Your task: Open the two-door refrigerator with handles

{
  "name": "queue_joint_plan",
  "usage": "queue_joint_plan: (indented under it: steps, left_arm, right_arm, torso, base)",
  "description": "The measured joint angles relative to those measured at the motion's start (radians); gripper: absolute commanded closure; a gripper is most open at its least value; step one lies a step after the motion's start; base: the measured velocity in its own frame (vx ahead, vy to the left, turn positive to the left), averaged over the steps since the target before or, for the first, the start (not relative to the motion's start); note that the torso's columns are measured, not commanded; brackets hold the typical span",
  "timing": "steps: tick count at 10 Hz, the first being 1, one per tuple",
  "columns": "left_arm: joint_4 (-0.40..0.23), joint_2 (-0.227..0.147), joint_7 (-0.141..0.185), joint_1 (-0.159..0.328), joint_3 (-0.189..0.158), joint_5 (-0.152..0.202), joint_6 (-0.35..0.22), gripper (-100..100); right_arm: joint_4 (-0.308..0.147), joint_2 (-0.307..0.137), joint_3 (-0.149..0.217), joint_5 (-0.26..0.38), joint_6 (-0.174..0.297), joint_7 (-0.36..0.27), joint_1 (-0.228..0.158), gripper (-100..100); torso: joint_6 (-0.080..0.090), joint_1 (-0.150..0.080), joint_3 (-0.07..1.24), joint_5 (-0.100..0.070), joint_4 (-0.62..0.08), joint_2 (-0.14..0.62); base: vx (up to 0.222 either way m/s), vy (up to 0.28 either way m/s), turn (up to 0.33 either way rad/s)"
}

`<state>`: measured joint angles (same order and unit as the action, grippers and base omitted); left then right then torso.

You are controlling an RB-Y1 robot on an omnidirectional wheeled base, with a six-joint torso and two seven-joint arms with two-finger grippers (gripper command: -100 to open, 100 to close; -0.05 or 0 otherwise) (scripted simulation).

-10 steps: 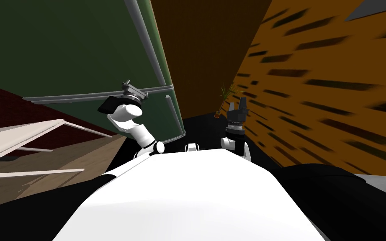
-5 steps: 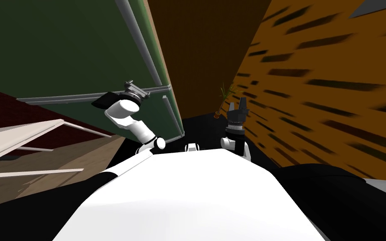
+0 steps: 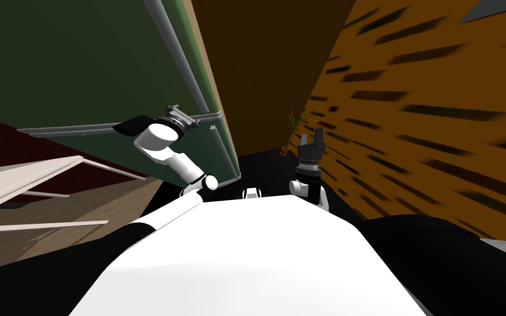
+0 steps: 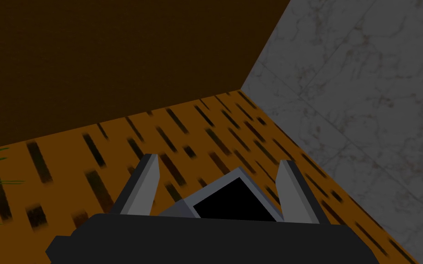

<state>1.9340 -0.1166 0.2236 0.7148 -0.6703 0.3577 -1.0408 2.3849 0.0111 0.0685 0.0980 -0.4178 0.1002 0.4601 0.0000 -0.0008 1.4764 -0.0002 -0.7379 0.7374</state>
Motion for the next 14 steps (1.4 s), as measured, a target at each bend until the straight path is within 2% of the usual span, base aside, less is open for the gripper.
queue_joint_plan:
  steps: [6, 10, 13, 14]
  left_arm:
    - [-0.035, 0.008, 0.01, 0.097, -0.056, 0.024, -0.145, -100]
    - [-0.063, -0.002, 0.016, 0.166, -0.096, 0.043, -0.239, -100]
    - [-0.066, -0.011, 0.02, 0.186, -0.106, 0.043, -0.267, -100]
    - [-0.066, -0.011, 0.021, 0.187, -0.106, 0.042, -0.269, 100]
  right_arm:
    - [0.0, 0.0, 0.0, 0.0, 0.0, 0.0, 0.0, 0]
    - [0.0, 0.0, 0.0, 0.0, 0.0, 0.0, 0.0, 0]
    - [0.0, 0.0, 0.0, 0.0, 0.0, 0.0, 0.0, 0]
    - [0.0, 0.0, 0.0, 0.0, 0.0, 0.0, 0.0, 0]
  torso:
    - [0.0, 0.001, -0.001, 0.0, 0.0, 0.001]
    - [0.0, 0.001, 0.0, 0.0, 0.0, 0.0]
    - [0.0, 0.001, 0.002, 0.0, 0.001, -0.004]
    - [0.0, 0.002, 0.001, 0.001, 0.001, -0.001]
  base:
    - [0.017, -0.053, 0.013]
    - [0.018, -0.052, 0.012]
    - [0.057, -0.02, -0.015]
    - [0.014, 0.003, 0.025]
